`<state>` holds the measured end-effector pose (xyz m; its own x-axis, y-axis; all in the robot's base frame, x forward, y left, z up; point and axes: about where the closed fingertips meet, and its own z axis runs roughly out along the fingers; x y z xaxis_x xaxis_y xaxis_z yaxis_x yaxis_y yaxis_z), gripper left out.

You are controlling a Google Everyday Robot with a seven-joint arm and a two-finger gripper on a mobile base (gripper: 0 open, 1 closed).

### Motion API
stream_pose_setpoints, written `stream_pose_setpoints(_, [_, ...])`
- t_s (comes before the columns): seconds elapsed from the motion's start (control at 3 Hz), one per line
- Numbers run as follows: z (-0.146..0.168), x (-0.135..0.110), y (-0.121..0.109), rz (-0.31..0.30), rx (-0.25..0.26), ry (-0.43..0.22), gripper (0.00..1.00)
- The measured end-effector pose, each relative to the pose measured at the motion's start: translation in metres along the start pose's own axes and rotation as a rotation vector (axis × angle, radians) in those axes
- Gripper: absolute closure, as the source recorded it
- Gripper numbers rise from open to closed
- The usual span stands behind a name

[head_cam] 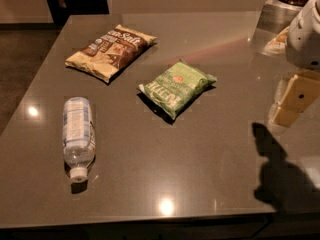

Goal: Pick green jalapeno chip bag

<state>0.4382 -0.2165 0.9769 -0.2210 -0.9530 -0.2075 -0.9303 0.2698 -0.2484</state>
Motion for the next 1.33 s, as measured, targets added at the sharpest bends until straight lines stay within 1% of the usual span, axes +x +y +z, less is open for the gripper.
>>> stream_pose_setpoints(0.33, [0.000, 0.000, 0.000, 0.000, 0.002, -0.001, 0.00])
stream_pose_setpoints(0.67, [0.007, -0.005, -0.011, 0.002, 0.002, -0.021, 0.00])
stream_pose_setpoints(1.0, [0.036, -0.020, -0.030, -0.008, -0.034, -0.065, 0.00])
stream_pose_setpoints(1.33, [0.057, -0.029, -0.044, -0.002, -0.060, -0.096, 0.00])
